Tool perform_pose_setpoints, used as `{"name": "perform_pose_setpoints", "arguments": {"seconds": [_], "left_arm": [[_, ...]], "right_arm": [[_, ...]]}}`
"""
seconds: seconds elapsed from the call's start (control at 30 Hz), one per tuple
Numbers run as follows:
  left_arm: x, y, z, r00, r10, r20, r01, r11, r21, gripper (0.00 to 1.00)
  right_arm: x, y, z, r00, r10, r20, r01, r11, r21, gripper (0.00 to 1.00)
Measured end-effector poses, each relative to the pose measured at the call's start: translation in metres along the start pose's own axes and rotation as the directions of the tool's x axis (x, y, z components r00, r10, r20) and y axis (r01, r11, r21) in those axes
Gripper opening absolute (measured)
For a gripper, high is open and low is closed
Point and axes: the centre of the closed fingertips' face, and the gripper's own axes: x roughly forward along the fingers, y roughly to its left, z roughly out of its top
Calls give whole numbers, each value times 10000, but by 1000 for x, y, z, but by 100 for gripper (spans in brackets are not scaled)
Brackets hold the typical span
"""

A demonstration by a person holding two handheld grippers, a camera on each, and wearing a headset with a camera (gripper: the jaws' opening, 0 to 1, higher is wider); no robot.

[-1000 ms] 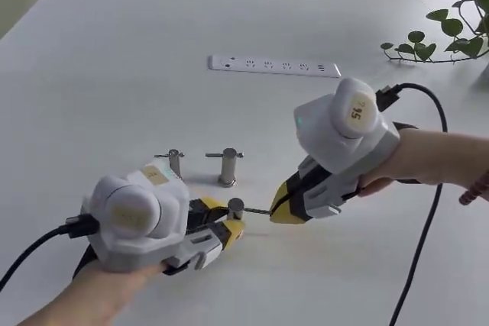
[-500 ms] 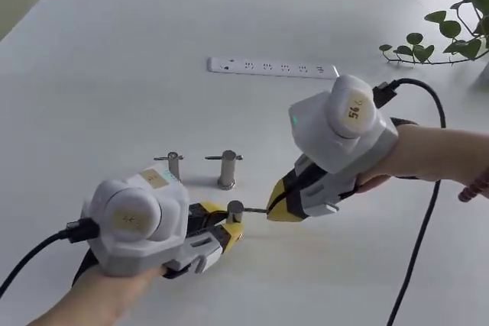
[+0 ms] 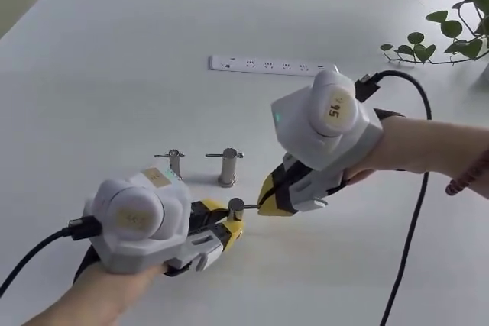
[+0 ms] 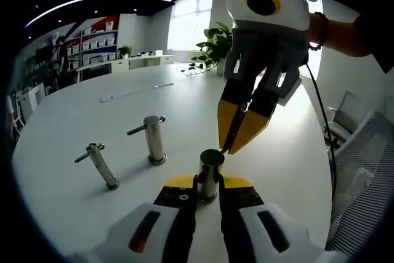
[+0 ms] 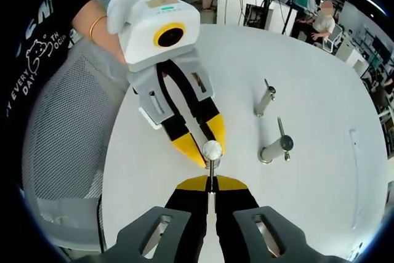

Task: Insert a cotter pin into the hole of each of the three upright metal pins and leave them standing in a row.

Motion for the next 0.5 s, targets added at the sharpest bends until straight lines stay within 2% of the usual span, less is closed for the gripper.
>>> {"name": "perform_pose_setpoints", "arguments": {"seconds": [0.33,0.43,0.5], "left_arm": [[1,0,-1,10000,4,63,-3,9998,-221,12],[1,0,-1,10000,8,88,-5,9993,-367,12],[1,0,-1,10000,-1,81,4,9992,-403,12]], "right_arm": [[1,1,6,9999,12,143,-15,9998,216,0],[2,1,5,9999,-29,117,30,9999,-107,0],[2,1,4,9999,-19,168,19,10000,11,0]]}}
